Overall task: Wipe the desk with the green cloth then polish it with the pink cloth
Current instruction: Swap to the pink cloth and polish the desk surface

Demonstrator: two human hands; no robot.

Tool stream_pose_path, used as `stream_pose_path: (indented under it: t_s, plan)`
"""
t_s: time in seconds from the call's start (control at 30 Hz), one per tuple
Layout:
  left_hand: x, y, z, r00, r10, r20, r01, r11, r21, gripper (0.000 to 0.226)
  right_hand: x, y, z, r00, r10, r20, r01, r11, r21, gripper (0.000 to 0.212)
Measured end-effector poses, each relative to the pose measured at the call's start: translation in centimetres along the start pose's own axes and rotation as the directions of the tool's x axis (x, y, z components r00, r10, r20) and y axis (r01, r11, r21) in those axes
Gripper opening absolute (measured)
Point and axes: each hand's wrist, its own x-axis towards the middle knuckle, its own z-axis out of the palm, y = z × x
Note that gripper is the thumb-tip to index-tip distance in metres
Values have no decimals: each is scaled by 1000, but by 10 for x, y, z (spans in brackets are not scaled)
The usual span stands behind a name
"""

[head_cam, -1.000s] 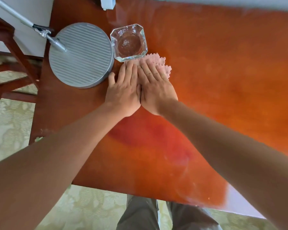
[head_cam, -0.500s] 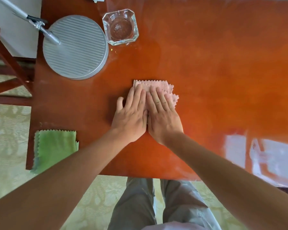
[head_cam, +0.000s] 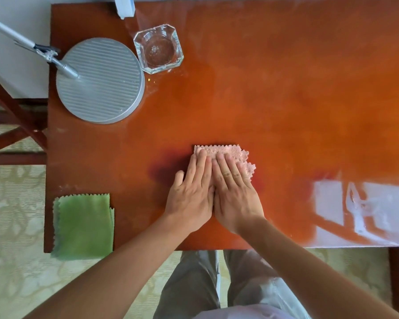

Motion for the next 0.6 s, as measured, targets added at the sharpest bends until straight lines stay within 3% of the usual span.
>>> stream_pose_path:
  t_s: [0.6]
  plan:
    - [255,-55,-101,979,-194,-59,194,981,-5,66,243,101,-136,992,-118,-48,110,982,-153,64]
